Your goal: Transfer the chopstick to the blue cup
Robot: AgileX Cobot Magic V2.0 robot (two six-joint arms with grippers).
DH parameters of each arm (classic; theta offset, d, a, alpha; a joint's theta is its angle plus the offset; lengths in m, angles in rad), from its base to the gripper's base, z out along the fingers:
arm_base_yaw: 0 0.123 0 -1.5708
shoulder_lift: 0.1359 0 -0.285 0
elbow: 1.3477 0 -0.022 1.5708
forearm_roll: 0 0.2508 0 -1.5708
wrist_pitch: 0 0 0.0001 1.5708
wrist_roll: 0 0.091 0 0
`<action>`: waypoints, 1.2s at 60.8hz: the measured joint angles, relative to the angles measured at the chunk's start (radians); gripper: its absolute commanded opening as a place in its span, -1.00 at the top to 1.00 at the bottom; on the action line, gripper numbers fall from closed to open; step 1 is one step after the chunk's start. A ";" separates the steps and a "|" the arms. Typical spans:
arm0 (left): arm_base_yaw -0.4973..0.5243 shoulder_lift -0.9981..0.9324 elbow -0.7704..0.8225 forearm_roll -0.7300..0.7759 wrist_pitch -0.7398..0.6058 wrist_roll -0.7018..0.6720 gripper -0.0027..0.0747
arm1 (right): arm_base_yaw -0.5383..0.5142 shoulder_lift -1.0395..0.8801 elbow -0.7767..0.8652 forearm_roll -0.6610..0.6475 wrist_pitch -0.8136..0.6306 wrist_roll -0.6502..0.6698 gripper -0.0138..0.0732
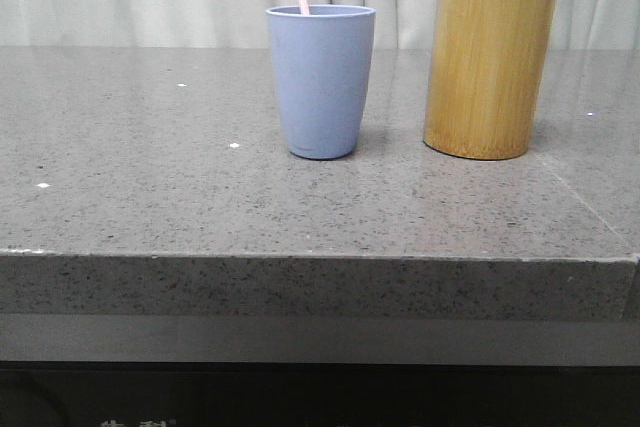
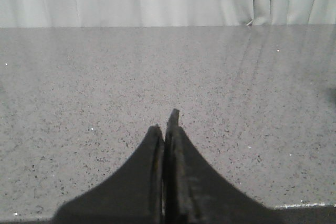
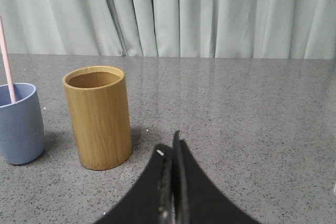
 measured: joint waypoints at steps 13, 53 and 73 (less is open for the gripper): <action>0.000 0.000 0.139 -0.011 -0.097 0.000 0.98 | 0.000 0.000 0.000 0.000 0.000 0.000 0.95; 0.000 0.000 0.202 -0.013 -0.209 0.000 0.98 | 0.000 0.000 0.000 0.000 0.000 0.000 0.95; 0.000 0.000 0.202 -0.013 -0.209 0.000 0.98 | 0.000 0.000 0.000 0.000 0.000 0.000 0.95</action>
